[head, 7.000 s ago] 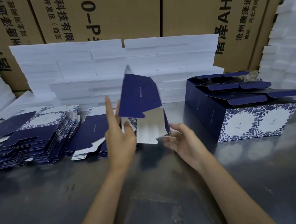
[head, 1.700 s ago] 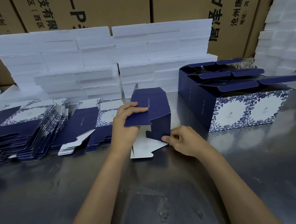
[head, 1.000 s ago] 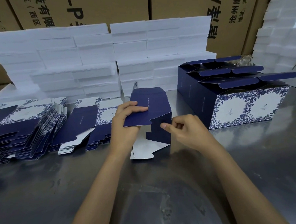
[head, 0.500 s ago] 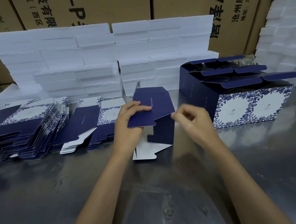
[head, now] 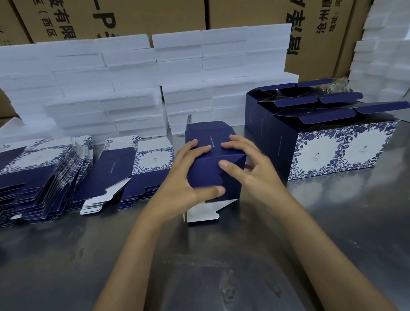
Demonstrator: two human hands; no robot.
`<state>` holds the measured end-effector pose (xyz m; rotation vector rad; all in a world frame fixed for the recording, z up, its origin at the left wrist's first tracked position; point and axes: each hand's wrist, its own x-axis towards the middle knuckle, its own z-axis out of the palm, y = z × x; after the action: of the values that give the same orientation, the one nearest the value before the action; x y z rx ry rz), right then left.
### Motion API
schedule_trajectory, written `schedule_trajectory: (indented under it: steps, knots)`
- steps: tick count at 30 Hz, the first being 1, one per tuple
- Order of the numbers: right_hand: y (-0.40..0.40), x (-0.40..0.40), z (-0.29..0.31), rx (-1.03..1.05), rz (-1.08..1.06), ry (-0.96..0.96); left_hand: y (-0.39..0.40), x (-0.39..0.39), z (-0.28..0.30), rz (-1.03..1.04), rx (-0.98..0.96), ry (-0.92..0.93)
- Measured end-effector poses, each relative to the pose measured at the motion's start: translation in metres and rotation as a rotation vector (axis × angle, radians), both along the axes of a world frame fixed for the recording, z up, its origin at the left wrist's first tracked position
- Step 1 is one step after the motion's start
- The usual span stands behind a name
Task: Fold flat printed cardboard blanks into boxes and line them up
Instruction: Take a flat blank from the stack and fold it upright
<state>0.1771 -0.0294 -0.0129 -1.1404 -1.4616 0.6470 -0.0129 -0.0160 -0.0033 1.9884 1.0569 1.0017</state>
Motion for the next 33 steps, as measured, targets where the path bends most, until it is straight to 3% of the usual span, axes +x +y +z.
schedule_trajectory:
  steps: [6,10,16,23,33]
  knots:
    - [0.005,-0.004,-0.006,0.055,-0.056,0.029,0.002,-0.002,0.001,0.051,0.060,-0.025]
    - [0.003,-0.003,-0.003,0.048,-0.043,0.031,0.002,0.001,0.002,0.183,0.114,-0.198]
    - [-0.001,-0.009,-0.001,0.036,-0.005,0.053,-0.003,0.013,-0.001,0.193,0.110,-0.290]
    - [0.001,-0.014,-0.001,0.071,-0.051,0.049,-0.004,0.018,-0.002,0.242,0.134,-0.319]
    - [-0.001,-0.007,0.001,0.055,0.018,0.082,-0.002,0.007,0.002,0.151,0.104,-0.275]
